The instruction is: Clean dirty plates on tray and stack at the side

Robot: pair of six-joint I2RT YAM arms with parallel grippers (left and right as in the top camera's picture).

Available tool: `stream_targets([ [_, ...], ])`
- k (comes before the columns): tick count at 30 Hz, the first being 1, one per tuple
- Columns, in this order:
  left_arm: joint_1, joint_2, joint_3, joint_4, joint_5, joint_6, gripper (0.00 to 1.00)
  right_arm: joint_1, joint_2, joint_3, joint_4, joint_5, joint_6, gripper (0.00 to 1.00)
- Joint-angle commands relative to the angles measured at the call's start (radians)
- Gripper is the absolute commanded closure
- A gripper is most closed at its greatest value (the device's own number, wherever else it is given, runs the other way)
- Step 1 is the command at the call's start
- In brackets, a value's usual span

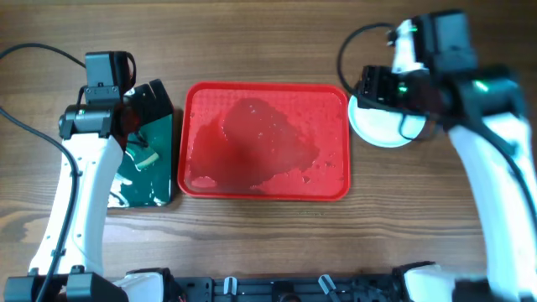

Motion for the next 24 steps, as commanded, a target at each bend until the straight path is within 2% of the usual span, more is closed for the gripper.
stream_targets([
  [1,-0.002,0.008,0.005,-0.001,0.005,0.009,0.00,0.000,-0.162,0.029,-0.014,0.002,-0.003,0.00],
  [3,-0.002,0.008,0.005,-0.001,0.005,0.009,0.00,0.000,-0.224,0.029,-0.014,-0.089,0.022,0.00],
  [6,-0.002,0.008,0.005,-0.001,0.005,0.009,0.00,0.000,-0.306,0.029,-0.049,-0.111,0.052,0.00],
  [10,-0.002,0.008,0.005,-0.001,0.005,0.009,0.00,0.000,-0.361,0.023,-0.143,0.051,0.037,0.00],
  [11,-0.002,0.008,0.005,-0.001,0.005,0.009,0.00,0.000,-0.372,0.013,-0.137,0.053,0.008,0.00],
  [13,-0.002,0.008,0.005,-0.001,0.005,0.009,0.00,-0.004,-0.412,-0.068,-0.039,0.018,-0.138,0.00],
  [15,-0.002,0.008,0.005,-0.001,0.005,0.009,0.00,-0.027,-0.515,-0.241,0.153,-0.079,-0.274,0.00],
  [17,-0.002,0.008,0.005,-0.001,0.005,0.009,0.00,-0.064,-0.663,-0.499,0.409,-0.139,-0.297,0.00],
  [18,-0.002,0.008,0.005,-0.001,0.005,0.009,0.00,-0.097,-0.852,-0.784,0.645,-0.175,-0.293,0.00],
  [24,-0.002,0.008,0.005,-0.001,0.005,0.009,0.00,-0.111,-1.220,-1.296,0.958,-0.190,-0.293,0.00],
])
